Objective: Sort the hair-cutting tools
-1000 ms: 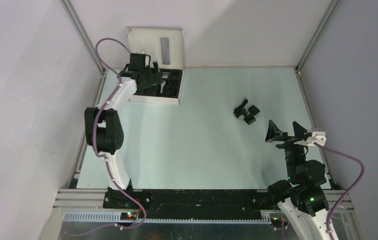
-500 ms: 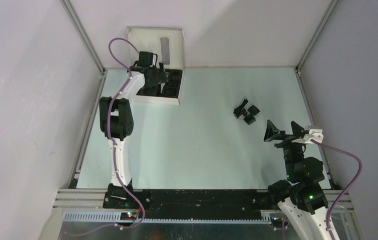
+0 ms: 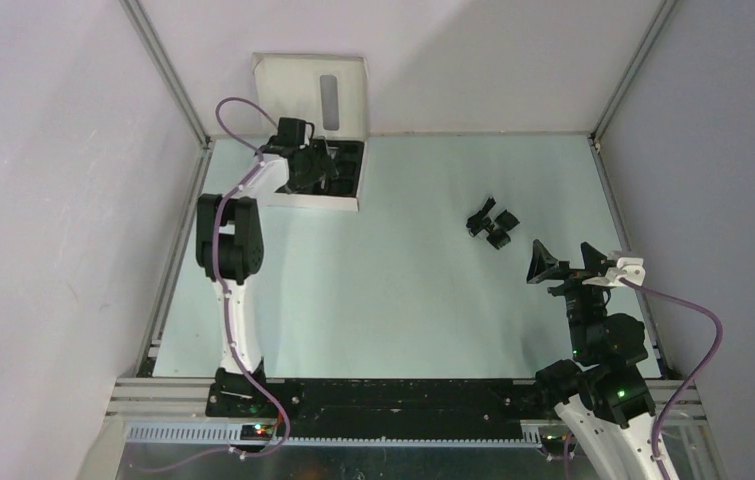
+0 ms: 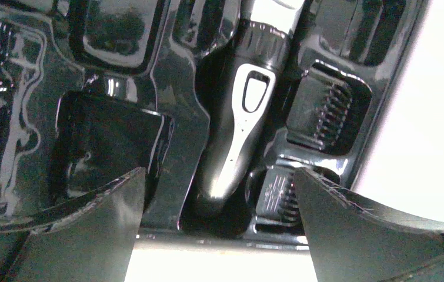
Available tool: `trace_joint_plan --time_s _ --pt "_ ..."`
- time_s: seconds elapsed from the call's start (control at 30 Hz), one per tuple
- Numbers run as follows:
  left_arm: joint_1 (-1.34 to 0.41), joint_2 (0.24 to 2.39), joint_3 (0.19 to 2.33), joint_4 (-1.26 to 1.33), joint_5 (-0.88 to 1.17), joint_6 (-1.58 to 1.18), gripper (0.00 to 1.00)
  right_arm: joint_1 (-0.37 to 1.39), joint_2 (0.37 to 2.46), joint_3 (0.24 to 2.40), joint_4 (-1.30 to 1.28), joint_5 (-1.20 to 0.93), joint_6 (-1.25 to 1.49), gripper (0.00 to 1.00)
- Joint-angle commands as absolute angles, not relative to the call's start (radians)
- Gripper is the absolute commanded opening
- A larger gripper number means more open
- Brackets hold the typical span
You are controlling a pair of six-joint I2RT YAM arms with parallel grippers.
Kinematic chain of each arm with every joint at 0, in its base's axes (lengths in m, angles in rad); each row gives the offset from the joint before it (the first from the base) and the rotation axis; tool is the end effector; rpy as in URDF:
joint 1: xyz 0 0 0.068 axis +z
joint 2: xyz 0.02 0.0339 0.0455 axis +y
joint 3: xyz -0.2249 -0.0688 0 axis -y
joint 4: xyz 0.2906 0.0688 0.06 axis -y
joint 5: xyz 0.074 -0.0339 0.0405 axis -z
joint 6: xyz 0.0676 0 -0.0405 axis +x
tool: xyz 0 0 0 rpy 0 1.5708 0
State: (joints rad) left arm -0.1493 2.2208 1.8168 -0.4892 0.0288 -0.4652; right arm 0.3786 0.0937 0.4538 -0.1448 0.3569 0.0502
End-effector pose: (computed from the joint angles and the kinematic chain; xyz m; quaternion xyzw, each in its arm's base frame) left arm 0.5294 -0.0816 0.1232 -0.1436 0.9321 -0.1135 0.3126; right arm 0.1770 0.0450 0.3224 0.0355 0.6314 0.0544 0.7727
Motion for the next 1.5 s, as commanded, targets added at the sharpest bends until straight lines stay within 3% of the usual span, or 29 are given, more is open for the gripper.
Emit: trace_joint_plan --time_s 0.0,0.37,0.9,1.47 --pt "-0.158 2.120 1.729 -0.500 0.074 -0.536 1.00 0.387 0.088 0.466 -0.125 0.361 0.033 0.99" --pt "-0.231 1.970 1.470 -0.457 0.097 -0.604 1.00 0.386 0.064 0.466 -0.122 0.363 0.034 0.99" --pt "-0.499 1.708 1.059 -0.480 0.138 -0.656 1.00 0.387 0.028 0.466 -0.122 0.377 0.032 0.99" --pt "-0.809 1.638 0.950 -0.620 0.332 -0.584 1.00 0.386 0.038 0.466 -0.124 0.374 0.030 0.99"
